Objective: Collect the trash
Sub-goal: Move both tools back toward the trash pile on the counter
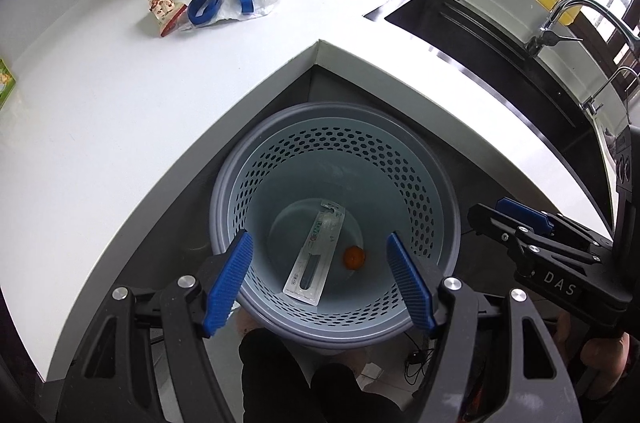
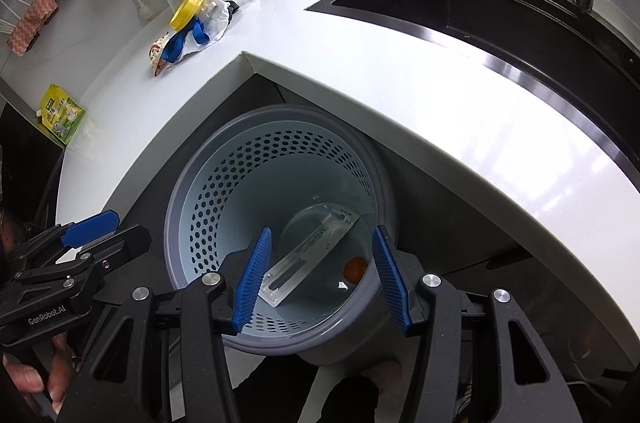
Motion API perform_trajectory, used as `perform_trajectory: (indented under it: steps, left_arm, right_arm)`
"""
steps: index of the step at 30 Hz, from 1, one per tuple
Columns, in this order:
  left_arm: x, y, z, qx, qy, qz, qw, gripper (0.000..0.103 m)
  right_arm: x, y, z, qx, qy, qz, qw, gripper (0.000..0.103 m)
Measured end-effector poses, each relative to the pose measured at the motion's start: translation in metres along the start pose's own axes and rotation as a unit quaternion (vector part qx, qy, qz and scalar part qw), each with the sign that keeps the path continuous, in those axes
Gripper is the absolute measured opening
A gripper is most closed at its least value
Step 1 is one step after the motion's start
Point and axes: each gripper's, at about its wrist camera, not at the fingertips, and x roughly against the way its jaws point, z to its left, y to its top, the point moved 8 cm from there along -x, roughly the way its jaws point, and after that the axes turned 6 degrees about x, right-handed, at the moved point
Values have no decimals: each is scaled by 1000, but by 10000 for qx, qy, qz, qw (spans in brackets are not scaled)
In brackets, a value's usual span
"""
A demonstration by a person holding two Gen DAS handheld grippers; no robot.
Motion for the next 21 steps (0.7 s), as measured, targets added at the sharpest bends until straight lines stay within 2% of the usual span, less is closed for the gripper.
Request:
perform_trajectory:
  steps: [3, 21]
  left_arm:
    - [8, 4, -1, 19, 25, -79, 10000, 73]
    - [66, 43, -2, 138, 227, -791, 9965, 82]
  right_arm:
    - [8, 4, 1, 18, 32, -77, 10000, 51]
    - [54, 40, 12, 290, 187, -615, 9975, 60]
